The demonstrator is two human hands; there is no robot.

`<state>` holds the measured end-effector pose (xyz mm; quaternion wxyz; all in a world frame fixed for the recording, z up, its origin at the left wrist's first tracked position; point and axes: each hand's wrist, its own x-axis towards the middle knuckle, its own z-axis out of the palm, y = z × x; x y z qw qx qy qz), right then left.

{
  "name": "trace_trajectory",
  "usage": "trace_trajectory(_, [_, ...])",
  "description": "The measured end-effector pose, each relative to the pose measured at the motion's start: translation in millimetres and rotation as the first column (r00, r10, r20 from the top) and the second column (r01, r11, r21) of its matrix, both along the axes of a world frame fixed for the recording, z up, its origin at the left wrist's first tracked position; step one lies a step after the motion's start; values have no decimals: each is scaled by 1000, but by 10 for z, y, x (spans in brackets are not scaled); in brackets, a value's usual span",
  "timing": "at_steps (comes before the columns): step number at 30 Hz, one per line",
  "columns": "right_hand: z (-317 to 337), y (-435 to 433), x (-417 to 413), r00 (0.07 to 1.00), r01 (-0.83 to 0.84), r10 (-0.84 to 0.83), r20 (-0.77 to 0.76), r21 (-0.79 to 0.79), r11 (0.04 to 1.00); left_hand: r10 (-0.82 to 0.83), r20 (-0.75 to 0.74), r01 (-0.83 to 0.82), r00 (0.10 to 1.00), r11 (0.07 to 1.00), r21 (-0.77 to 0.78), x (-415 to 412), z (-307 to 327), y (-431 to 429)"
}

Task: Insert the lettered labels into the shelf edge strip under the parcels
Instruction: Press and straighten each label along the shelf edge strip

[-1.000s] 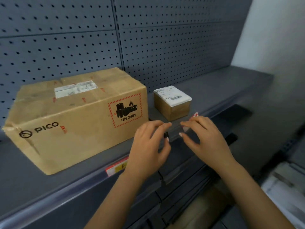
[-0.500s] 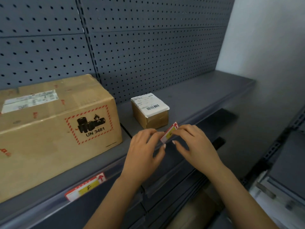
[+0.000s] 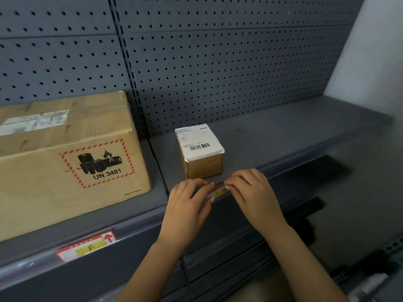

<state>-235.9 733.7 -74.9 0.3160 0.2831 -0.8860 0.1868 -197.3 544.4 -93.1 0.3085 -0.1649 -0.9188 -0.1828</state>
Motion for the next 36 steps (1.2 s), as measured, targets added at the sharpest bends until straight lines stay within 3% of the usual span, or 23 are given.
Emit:
trace_trajectory(10, [-41, -40, -101, 996, -88, 89, 3, -124, 988, 14, -76, -14, 997, 1000, -9, -28, -5, 63])
trace_trajectory(24, [-256, 82, -27, 998, -58, 58, 2, -23, 998, 32, -112, -35, 993, 999, -23, 4, -100, 66])
trace_trajectory(36, [-139, -65, 41, 996, -59, 64, 60, -71, 996, 84, -73, -85, 994, 996, -8, 147, -50, 90])
